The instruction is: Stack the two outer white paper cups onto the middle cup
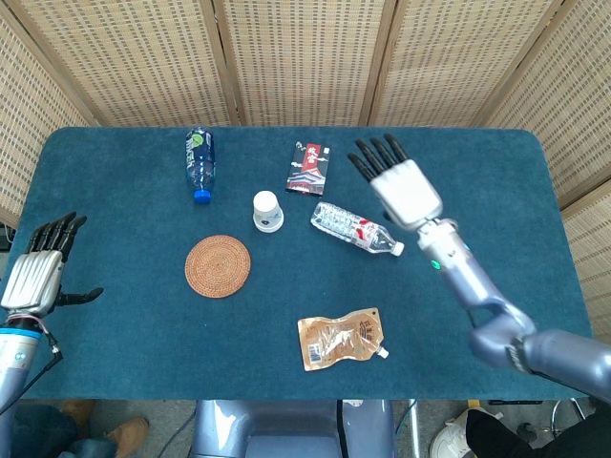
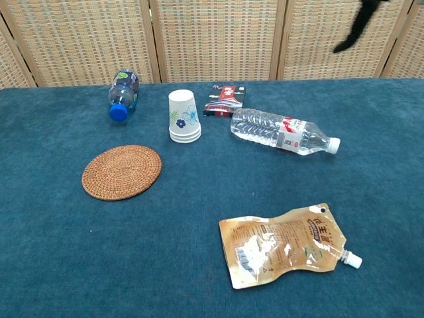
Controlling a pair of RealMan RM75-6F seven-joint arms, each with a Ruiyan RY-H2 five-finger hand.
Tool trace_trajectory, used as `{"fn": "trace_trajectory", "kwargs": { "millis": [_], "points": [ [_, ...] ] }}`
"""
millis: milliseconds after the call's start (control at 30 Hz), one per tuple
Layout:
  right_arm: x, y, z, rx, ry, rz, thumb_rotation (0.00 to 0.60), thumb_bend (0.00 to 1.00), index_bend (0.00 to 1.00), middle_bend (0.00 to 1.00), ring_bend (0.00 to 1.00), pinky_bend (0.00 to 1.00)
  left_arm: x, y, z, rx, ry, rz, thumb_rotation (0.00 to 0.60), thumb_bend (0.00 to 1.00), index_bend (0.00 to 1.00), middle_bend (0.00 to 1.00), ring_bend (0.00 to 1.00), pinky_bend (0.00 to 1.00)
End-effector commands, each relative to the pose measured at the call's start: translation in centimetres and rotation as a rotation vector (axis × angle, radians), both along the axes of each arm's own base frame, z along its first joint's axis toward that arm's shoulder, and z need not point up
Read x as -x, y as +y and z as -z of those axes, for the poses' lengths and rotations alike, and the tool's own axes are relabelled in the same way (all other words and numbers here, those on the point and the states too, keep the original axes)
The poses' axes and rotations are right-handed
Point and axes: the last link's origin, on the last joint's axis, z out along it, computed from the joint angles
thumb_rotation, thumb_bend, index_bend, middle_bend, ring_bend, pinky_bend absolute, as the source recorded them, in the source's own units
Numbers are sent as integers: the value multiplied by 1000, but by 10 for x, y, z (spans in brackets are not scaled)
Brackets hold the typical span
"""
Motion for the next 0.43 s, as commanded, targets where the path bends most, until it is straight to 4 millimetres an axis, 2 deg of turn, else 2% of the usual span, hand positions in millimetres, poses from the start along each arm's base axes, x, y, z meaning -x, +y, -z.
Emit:
{"fn": "trace_trajectory", "kwargs": {
  "millis": [33,200,433],
  "points": [
    [55,51,-19,-10,-18,41,600,0,0,0,0,0,1,-11,2,-9,-8,25,600,0,0,0,0,0],
    [85,85,-20,5,-20,130,600,0,0,0,0,0,0,-22,3,-20,-14,64,600,0,0,0,0,0],
    [133,141,-23,28,-119,234,600,0,0,0,0,0,7,-46,1,-55,-25,119,600,0,0,0,0,0]
  ]
}}
